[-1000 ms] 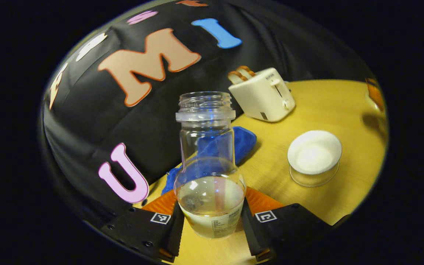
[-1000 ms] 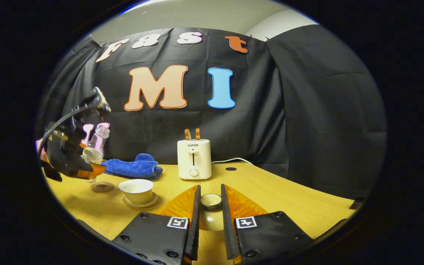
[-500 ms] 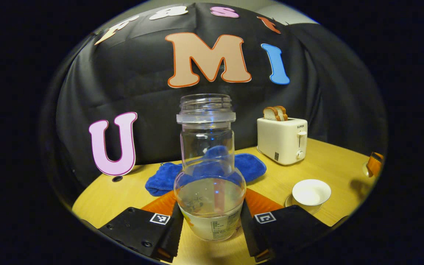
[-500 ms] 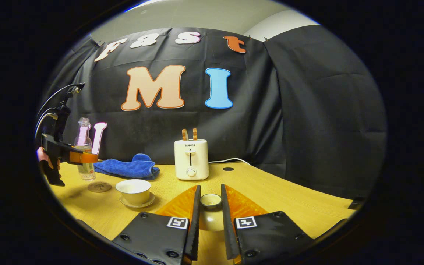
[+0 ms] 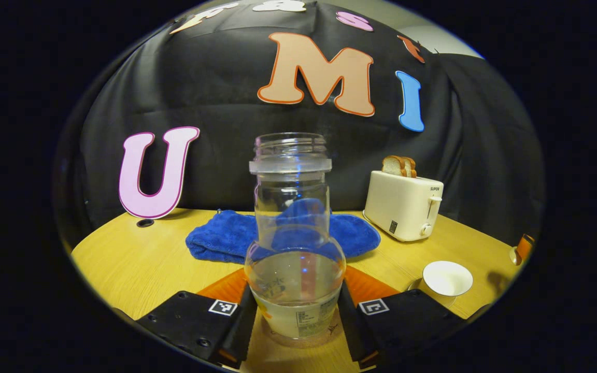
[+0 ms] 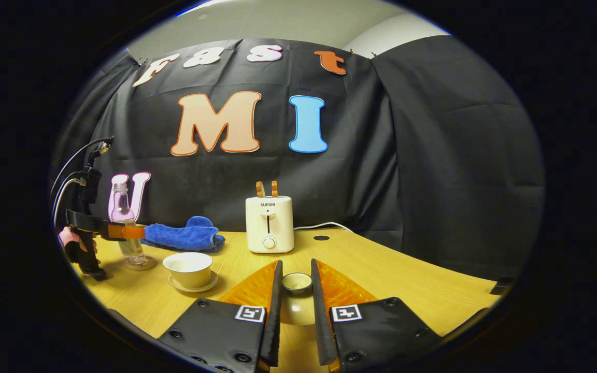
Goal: Open the teacup lid with one hand, grasp the water bottle and pour water into the teacup with the other hand; after pouring, place the water bottle on the coaster and then close the teacup lid.
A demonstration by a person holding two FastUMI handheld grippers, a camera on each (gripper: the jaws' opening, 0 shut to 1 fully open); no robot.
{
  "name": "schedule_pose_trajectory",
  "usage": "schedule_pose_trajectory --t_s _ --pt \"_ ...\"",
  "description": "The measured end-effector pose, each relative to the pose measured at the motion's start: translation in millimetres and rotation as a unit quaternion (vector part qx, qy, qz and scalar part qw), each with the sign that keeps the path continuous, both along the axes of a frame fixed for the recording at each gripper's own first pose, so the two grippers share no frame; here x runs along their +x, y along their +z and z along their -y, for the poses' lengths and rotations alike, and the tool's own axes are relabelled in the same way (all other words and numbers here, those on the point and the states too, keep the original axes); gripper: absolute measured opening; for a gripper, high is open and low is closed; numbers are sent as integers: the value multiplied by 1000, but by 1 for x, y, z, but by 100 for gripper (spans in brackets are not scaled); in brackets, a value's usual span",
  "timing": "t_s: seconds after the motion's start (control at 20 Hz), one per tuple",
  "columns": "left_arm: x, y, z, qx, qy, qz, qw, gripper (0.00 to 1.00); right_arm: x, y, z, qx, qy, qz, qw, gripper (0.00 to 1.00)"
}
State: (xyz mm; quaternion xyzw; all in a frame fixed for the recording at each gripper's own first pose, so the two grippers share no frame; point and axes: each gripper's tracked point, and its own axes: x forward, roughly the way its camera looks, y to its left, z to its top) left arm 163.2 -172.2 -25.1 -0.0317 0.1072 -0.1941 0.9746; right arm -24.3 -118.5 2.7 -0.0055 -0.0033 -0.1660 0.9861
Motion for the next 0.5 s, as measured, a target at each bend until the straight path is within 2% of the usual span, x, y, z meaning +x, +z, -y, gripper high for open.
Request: schedule_pose_trajectory --t_s 0.5 --pt "-4 -20 -1 19 -13 -31 999 77 0 1 1 0 -2 0 1000 32"
